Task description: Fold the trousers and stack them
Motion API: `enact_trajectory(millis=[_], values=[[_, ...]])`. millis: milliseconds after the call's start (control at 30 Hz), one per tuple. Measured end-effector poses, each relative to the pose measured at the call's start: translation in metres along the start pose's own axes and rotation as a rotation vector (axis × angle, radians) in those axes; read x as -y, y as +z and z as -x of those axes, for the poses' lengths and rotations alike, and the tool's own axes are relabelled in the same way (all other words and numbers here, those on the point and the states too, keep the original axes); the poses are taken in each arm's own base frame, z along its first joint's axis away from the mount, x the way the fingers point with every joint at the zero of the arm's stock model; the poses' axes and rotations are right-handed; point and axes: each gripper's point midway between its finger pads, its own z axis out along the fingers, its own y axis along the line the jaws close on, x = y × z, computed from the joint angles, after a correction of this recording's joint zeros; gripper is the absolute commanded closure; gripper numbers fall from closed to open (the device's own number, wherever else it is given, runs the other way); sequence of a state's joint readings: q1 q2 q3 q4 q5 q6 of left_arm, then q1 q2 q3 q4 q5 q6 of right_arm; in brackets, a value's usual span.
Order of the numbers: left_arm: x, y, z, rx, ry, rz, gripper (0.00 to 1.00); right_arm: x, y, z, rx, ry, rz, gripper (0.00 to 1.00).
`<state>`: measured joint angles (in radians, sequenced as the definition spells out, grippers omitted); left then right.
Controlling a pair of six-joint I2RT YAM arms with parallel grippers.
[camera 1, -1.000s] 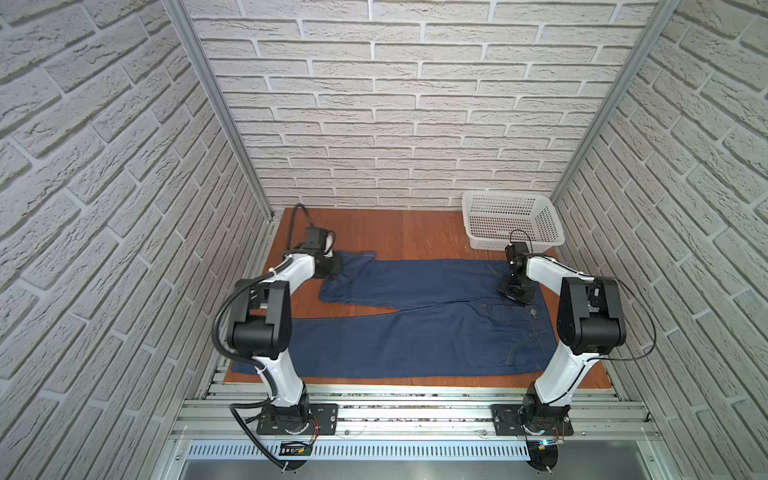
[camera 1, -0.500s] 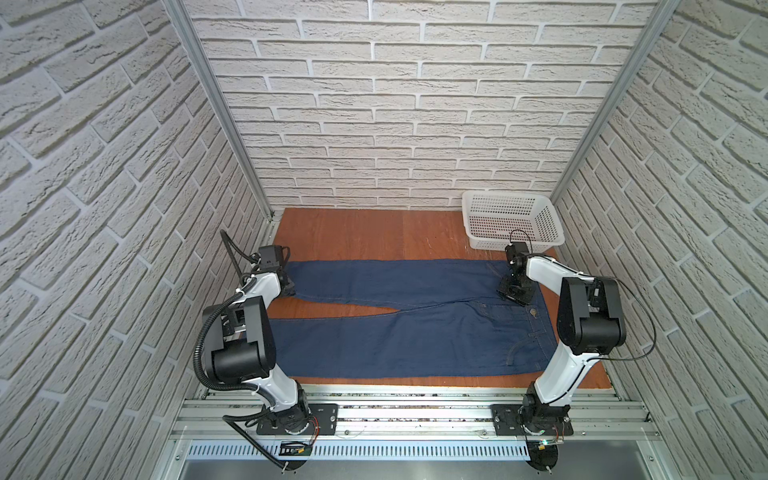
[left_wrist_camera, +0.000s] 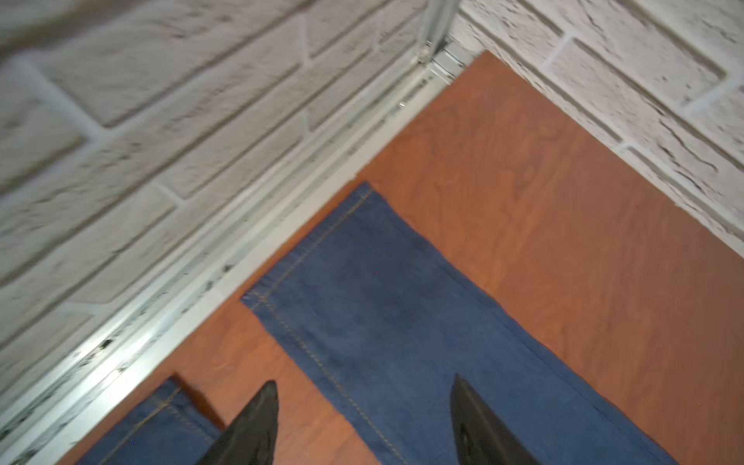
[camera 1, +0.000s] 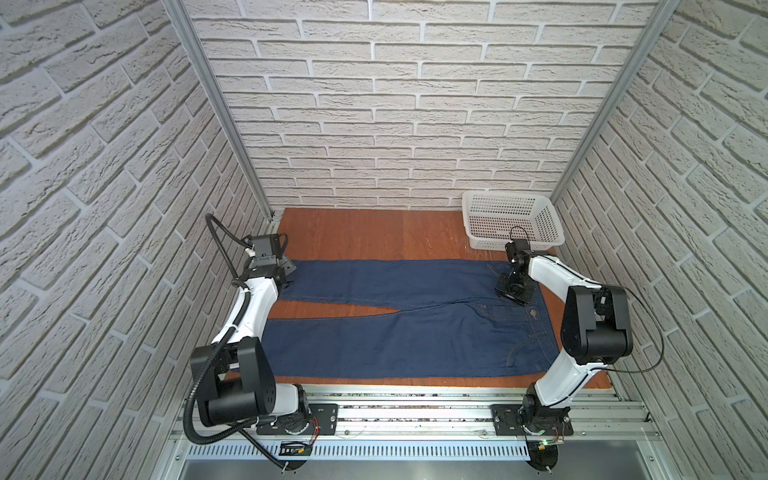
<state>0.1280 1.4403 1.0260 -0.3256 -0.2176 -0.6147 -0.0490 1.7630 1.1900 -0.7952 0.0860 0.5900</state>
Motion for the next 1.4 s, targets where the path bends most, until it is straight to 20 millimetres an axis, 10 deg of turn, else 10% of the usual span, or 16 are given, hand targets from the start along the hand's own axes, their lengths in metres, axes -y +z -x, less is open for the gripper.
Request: enact_trajectory(millis=[133, 300, 933, 1233, 1400], values=[[0.032, 0.047, -0.054, -0.197, 0.034, -0.072, 0.37, -0.014, 0.014, -0.002, -0.038, -0.008, 0.028, 0.54], [0.023, 0.076, -0.109, -0.377, 0.014, -0.041, 0.36, -0.021, 0.028, 0.002, -0.064, -0.009, 0.026, 0.54], [0.037, 0.121, -0.064, -0.378, -0.051, -0.038, 0.32, -0.030, 0.031, 0.034, -0.059, -0.003, 0.024, 0.53], [0.034, 0.089, -0.068, -0.384, -0.055, -0.095, 0.29, -0.031, -0.025, 0.050, 0.074, -0.010, 0.110, 0.53], [0.049, 0.020, -0.012, -0.202, -0.040, -0.198, 0.26, -0.035, -0.079, 0.063, 0.198, -0.008, 0.193, 0.52]])
